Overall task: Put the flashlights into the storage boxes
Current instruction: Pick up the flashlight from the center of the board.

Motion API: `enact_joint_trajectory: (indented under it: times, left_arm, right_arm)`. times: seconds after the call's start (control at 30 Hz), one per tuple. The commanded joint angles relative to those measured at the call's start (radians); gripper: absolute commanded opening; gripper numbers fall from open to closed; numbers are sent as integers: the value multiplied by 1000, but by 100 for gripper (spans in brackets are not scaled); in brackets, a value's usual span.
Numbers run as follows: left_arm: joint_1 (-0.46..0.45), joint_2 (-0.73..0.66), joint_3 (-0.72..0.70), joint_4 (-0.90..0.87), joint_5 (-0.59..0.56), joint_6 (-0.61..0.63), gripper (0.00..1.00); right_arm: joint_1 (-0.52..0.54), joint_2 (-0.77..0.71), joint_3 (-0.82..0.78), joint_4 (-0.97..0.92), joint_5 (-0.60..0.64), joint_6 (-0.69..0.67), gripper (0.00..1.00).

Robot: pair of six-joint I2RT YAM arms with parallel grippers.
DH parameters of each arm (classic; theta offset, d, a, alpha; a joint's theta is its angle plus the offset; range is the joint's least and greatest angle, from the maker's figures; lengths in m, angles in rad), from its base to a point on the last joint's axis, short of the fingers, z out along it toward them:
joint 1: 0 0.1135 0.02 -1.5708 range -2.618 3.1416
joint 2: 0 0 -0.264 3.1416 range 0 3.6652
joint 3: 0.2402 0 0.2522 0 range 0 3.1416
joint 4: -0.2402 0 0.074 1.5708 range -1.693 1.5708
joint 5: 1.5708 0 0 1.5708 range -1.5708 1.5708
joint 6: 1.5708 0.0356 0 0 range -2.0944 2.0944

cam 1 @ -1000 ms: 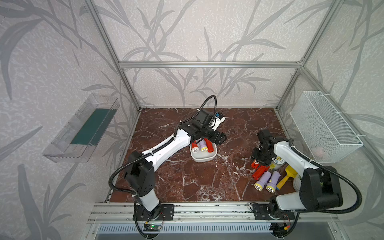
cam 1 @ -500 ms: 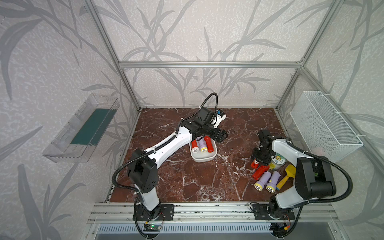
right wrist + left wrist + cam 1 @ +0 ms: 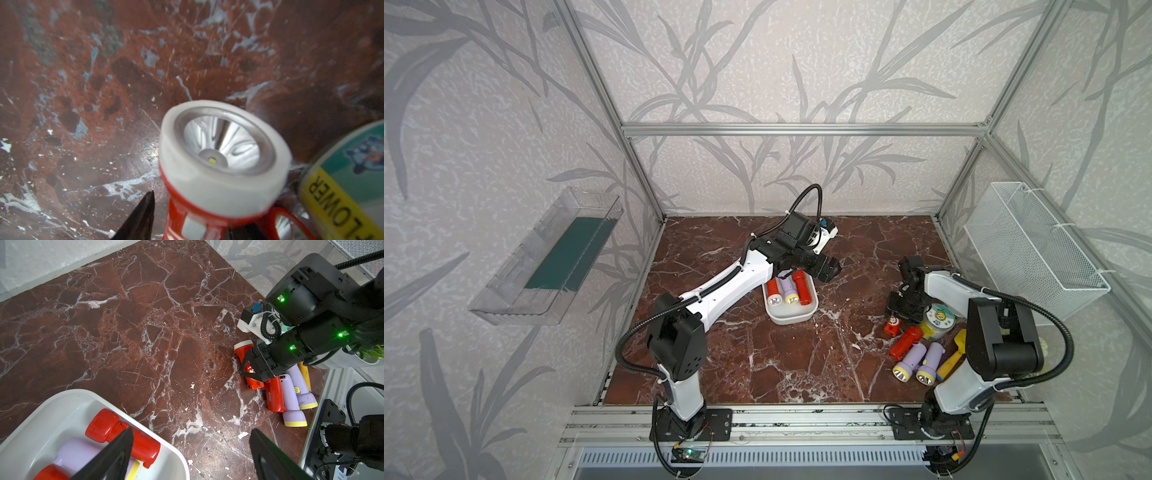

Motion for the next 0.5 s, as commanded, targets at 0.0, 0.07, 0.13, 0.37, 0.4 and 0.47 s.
enact_joint_trajectory:
  times: [0.0, 0.07, 0.13, 0.37, 0.4, 0.47]
  left_arm:
    - [-6, 16, 33, -23, -12, 22, 90]
    - [-5, 15, 33, -22, -13, 21, 90]
    - [-5, 14, 31, -23, -17, 20, 90]
    - [-6, -5, 5, -25, -30, 23, 90]
    - [-5, -12, -2, -23, -32, 24, 90]
    - [-5, -23, -17, -22, -35, 24, 90]
  right_arm:
    - [-5, 22, 31, -13, -12, -15, 48]
    - [-5, 22, 39, -16, -13, -17, 44]
    - [-5, 22, 43, -18, -16, -17, 41]
    - [-5, 22, 57, -29, -31, -9, 35]
    - [-5, 22, 60, -32, -34, -7, 35]
    - [-5, 17, 68, -40, -43, -5, 34]
